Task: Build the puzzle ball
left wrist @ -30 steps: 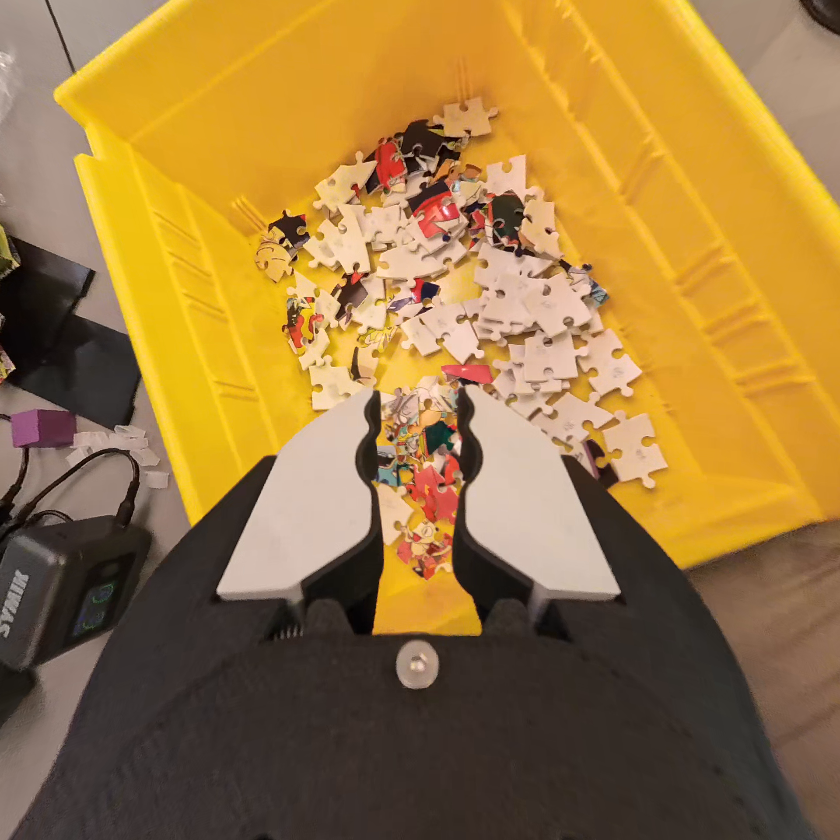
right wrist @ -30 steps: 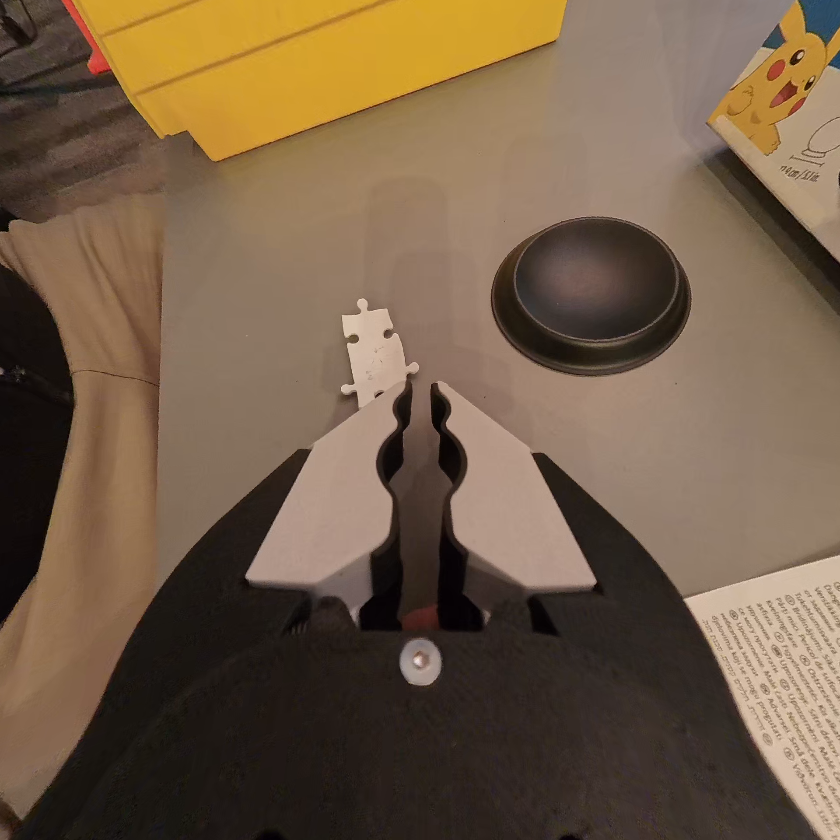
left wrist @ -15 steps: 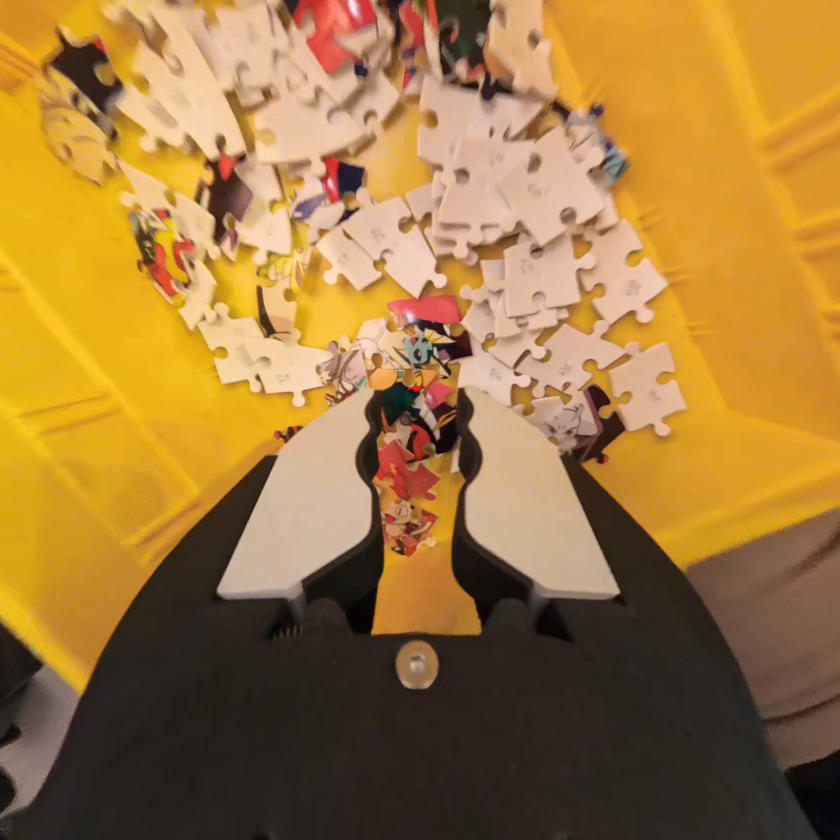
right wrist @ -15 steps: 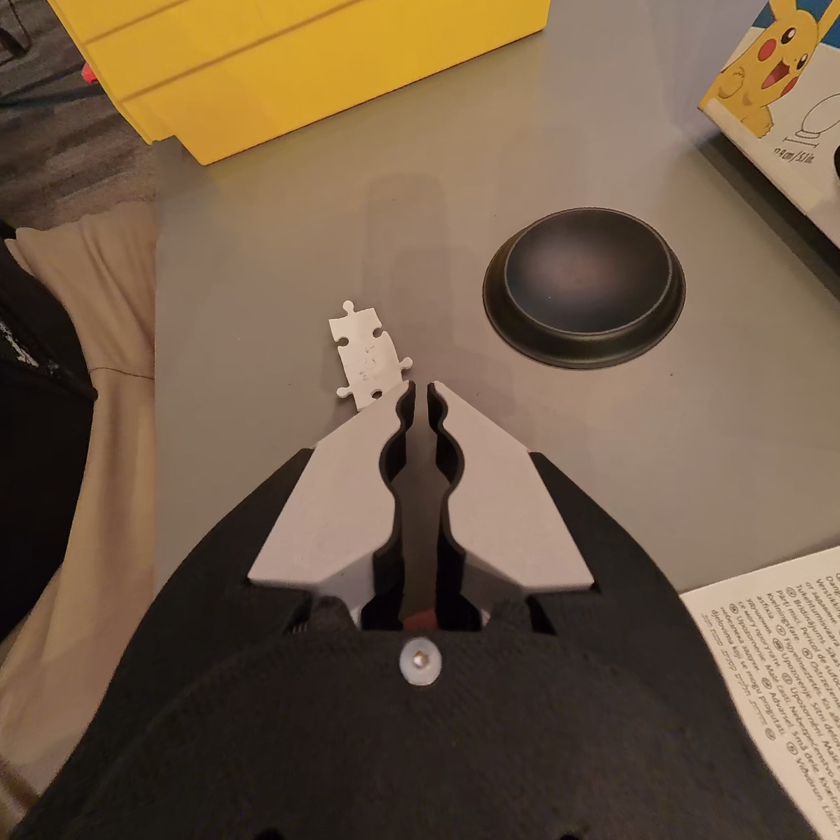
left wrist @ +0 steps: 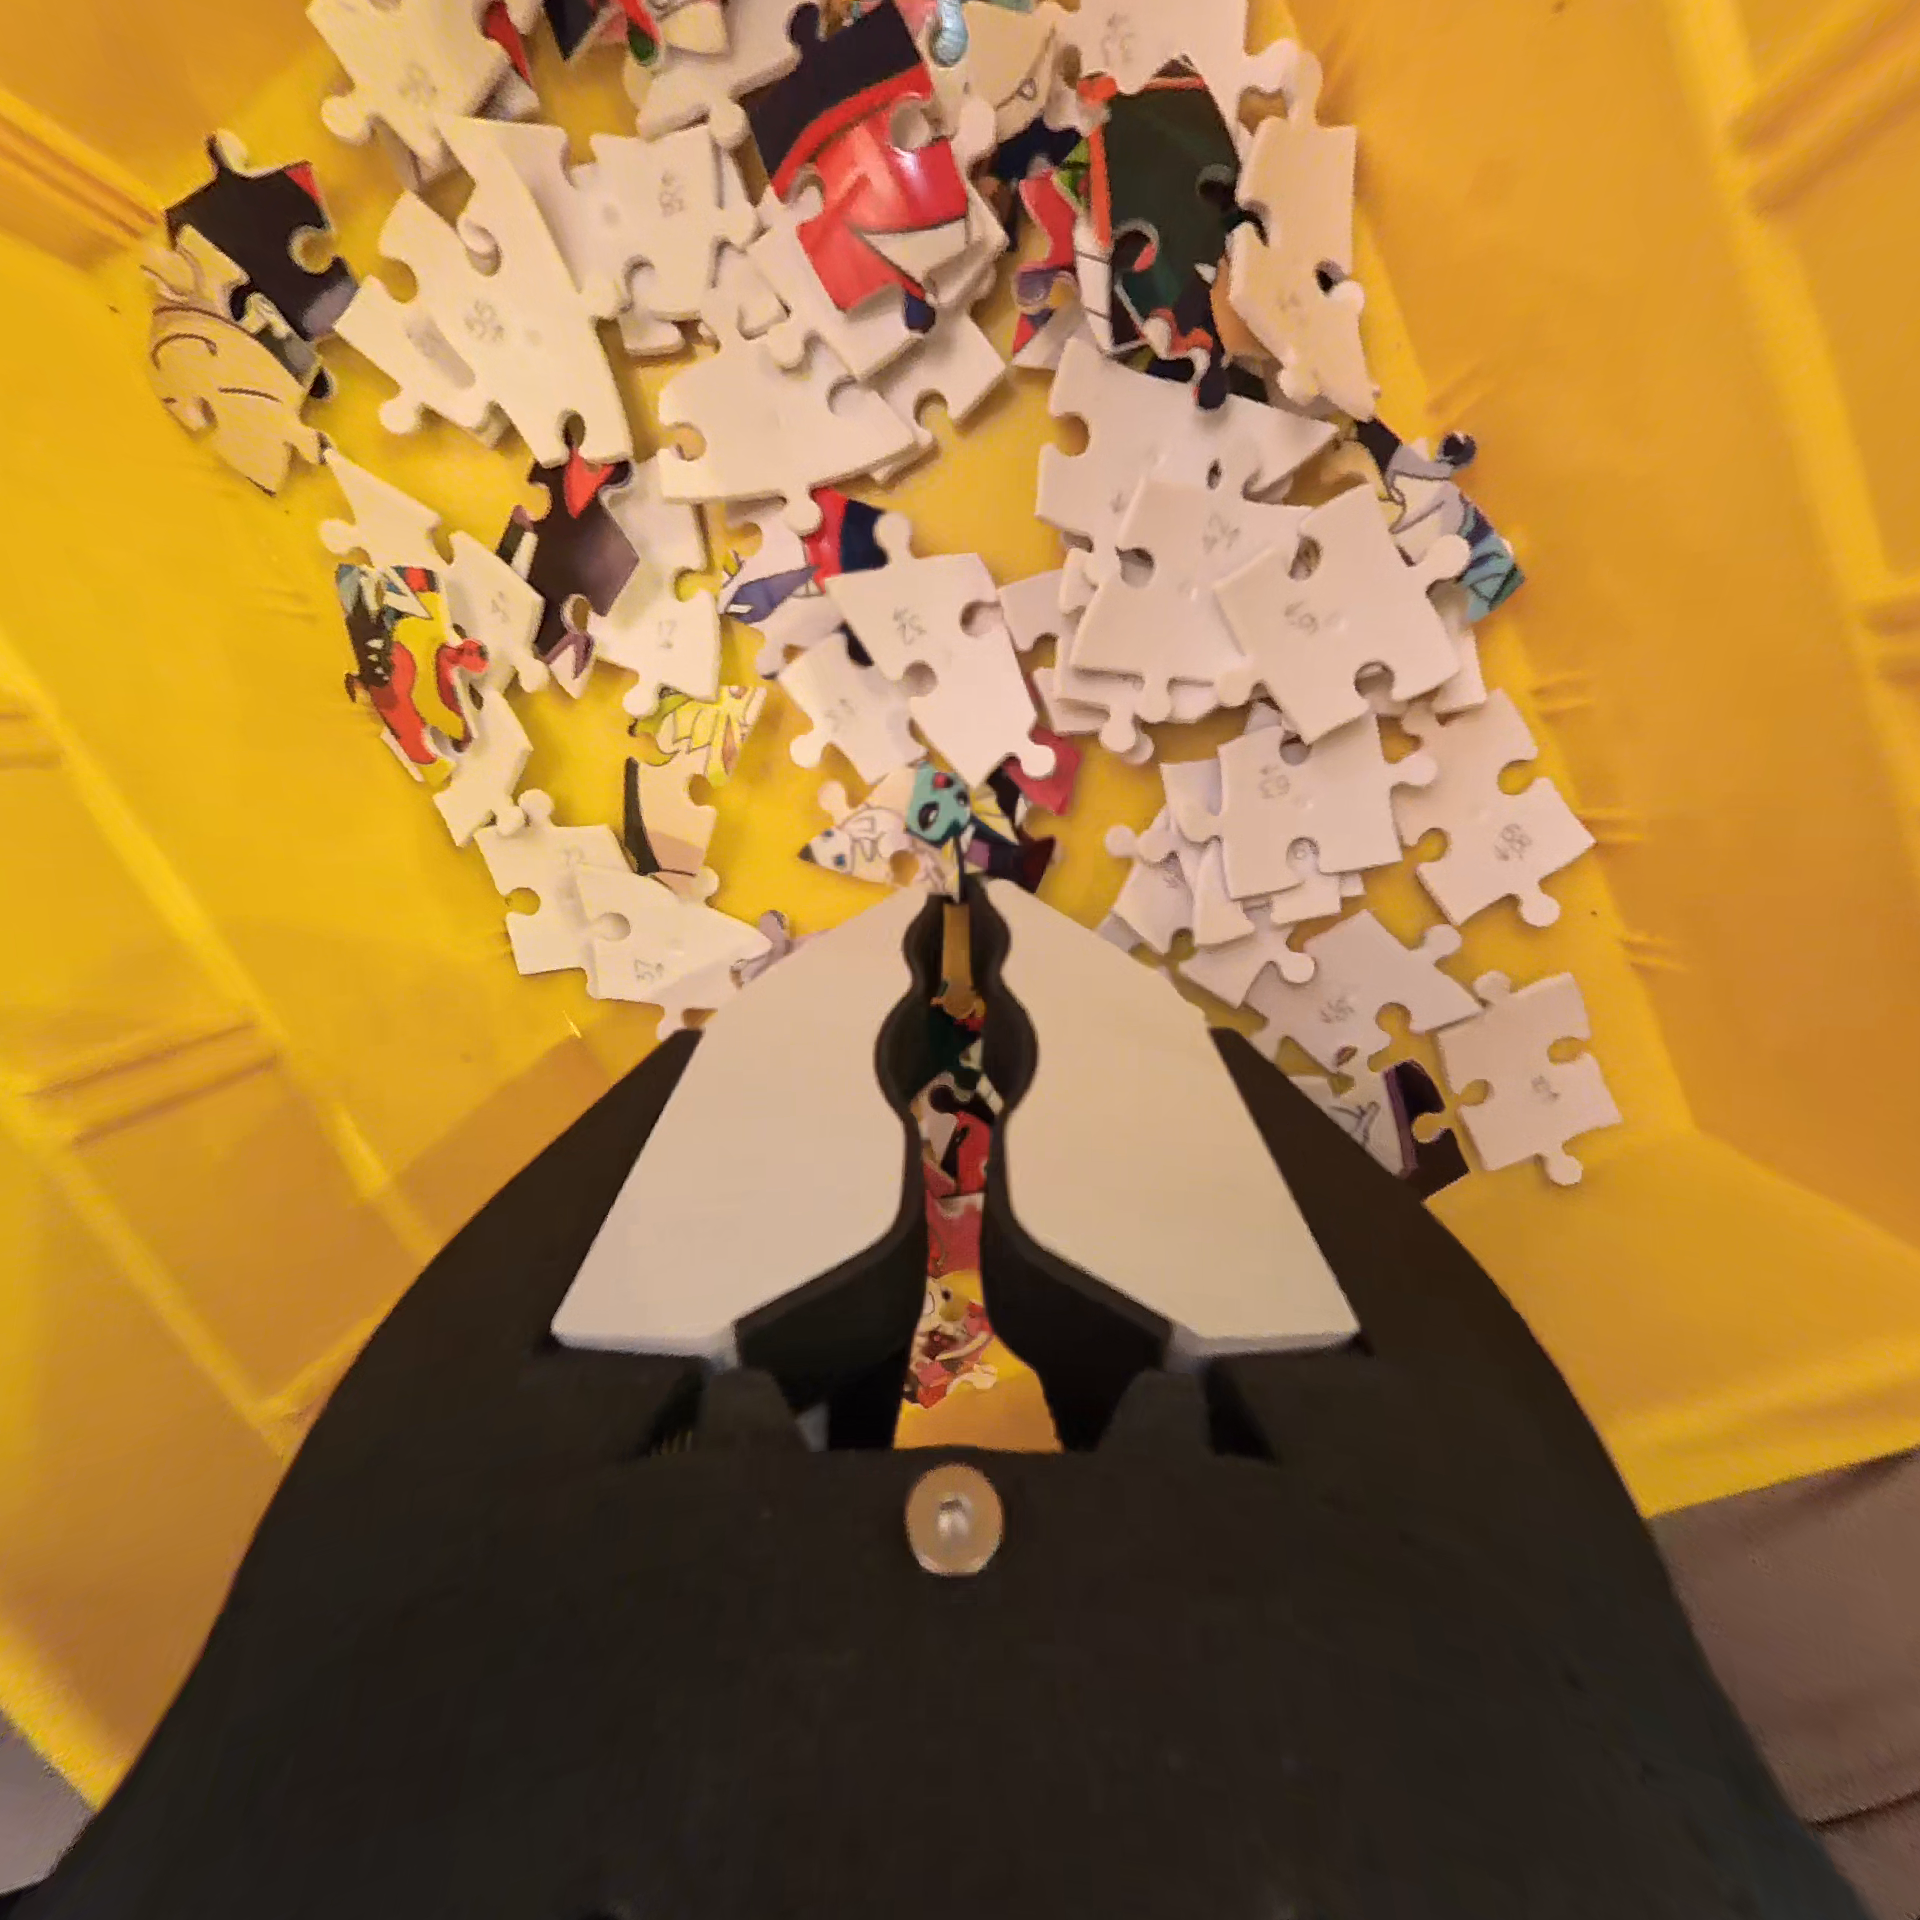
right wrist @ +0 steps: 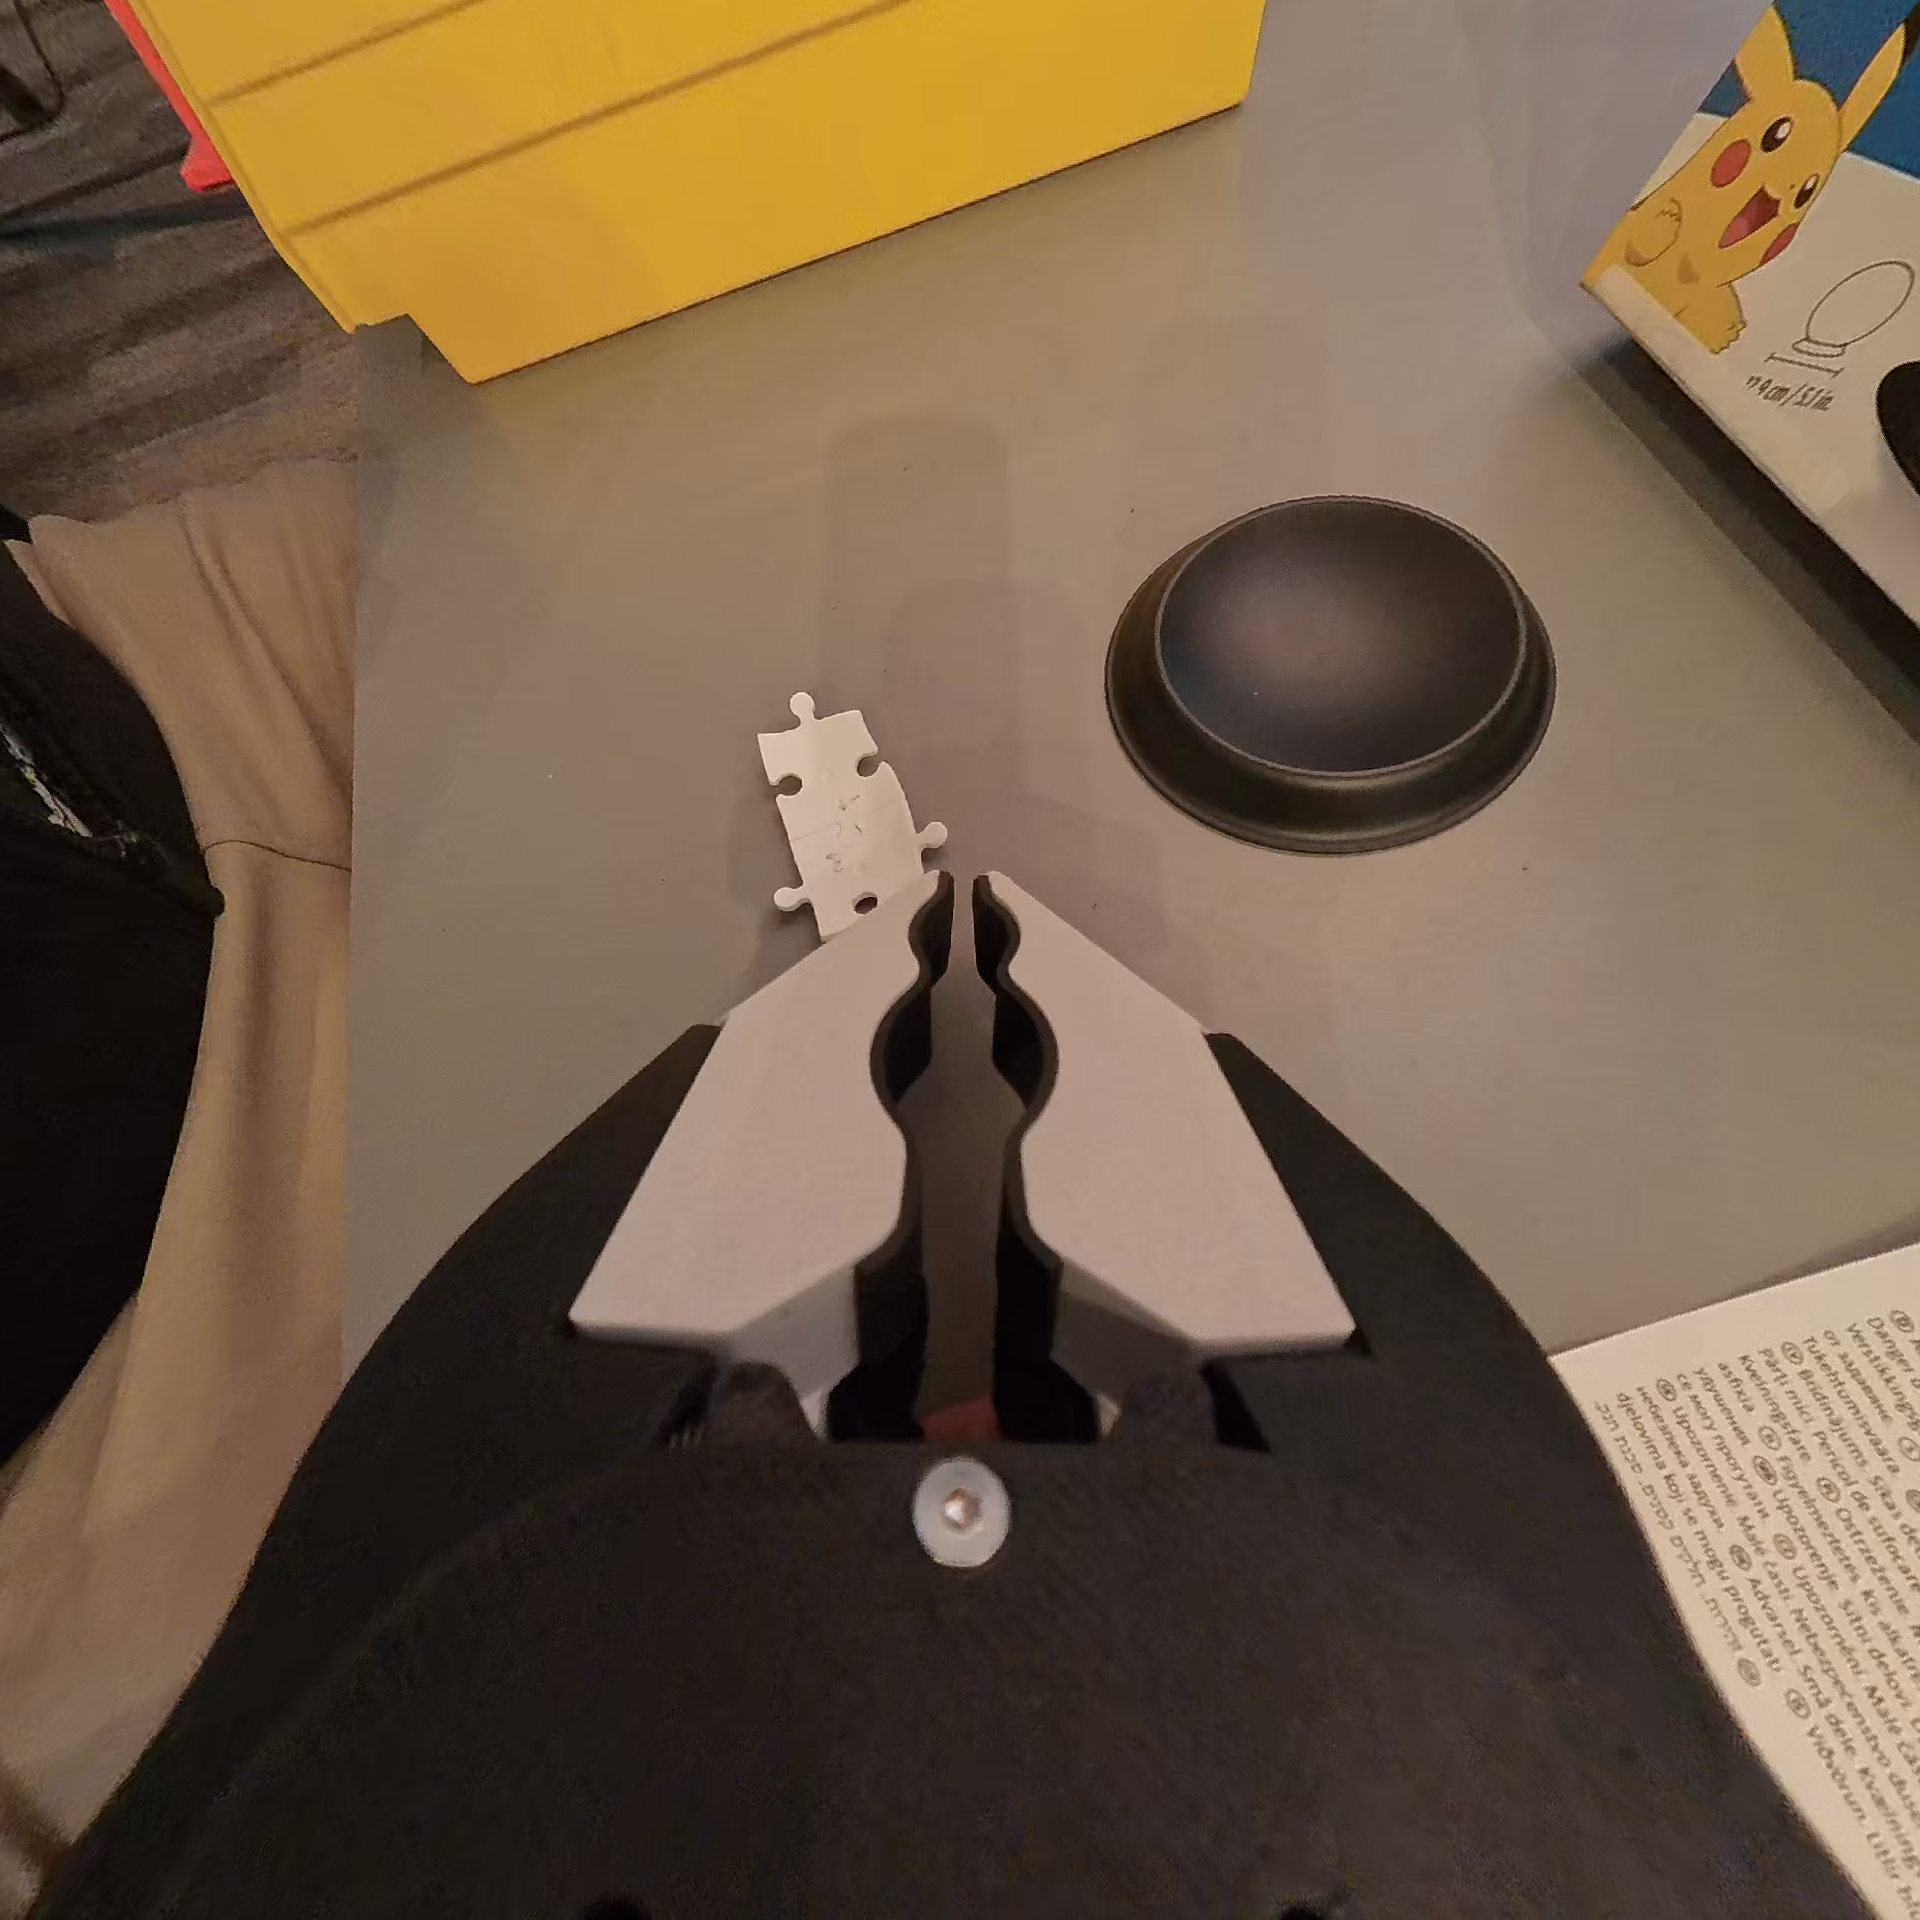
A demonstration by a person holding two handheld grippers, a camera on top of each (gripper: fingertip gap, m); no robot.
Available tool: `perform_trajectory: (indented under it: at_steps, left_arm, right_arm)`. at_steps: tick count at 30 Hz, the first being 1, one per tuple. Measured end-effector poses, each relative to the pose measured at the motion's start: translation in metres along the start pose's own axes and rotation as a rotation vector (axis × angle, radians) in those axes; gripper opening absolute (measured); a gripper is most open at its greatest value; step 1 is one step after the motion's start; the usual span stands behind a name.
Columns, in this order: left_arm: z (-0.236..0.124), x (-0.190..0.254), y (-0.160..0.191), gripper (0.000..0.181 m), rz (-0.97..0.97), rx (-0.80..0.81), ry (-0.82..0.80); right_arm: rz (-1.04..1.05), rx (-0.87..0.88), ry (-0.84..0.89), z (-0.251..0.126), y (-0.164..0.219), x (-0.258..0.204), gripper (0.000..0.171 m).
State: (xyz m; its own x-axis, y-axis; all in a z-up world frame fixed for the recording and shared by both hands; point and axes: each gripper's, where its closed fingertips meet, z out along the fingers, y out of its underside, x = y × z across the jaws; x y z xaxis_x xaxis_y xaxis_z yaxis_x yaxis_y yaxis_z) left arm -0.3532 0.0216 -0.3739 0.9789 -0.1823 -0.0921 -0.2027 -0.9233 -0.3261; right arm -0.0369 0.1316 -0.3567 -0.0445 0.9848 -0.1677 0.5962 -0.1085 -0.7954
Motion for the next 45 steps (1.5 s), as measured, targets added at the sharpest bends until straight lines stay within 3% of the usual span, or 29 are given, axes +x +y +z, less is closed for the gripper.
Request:
perform_trajectory:
  at_steps: [5, 16, 22, 24, 28, 31, 37, 45]
  left_arm:
    - [-0.003, 0.005, -0.006, 0.004, -0.027, 0.021, 0.051]
    - [-0.031, -0.003, -0.04, 0.0, -0.104, 0.225, 0.082]
    - [-0.022, -0.001, -0.026, 0.001, -0.013, 0.101, 0.042]
    - [-0.016, -0.003, -0.012, 0.025, -0.013, 0.021, 0.031]
    - [-0.009, -0.008, 0.001, 0.023, -0.023, -0.04, -0.005]
    - [-0.004, -0.003, 0.01, 0.036, 0.001, -0.122, 0.005]
    - [0.001, -0.002, 0.003, 0.049, 0.067, -0.111, 0.022]
    - [0.007, -0.004, -0.011, 0.041, 0.073, -0.09, 0.051]
  right_arm:
    - [0.0, 0.003, -0.003, 0.0, 0.0, 0.0, 0.003]
    - [-0.004, 0.007, -0.004, -0.001, -0.001, -0.001, 0.002]
    - [-0.003, 0.01, -0.005, -0.001, -0.001, -0.001, 0.001]
    - [-0.004, 0.01, -0.004, -0.001, -0.001, -0.001, 0.001]
    - [-0.004, 0.01, -0.007, -0.001, -0.001, -0.001, 0.001]
    - [-0.003, 0.011, -0.008, -0.002, -0.001, -0.001, 0.001]
    - [-0.004, 0.014, -0.008, -0.002, -0.002, -0.001, 0.001]
    - [-0.007, 0.022, -0.008, -0.003, -0.003, -0.001, 0.001]
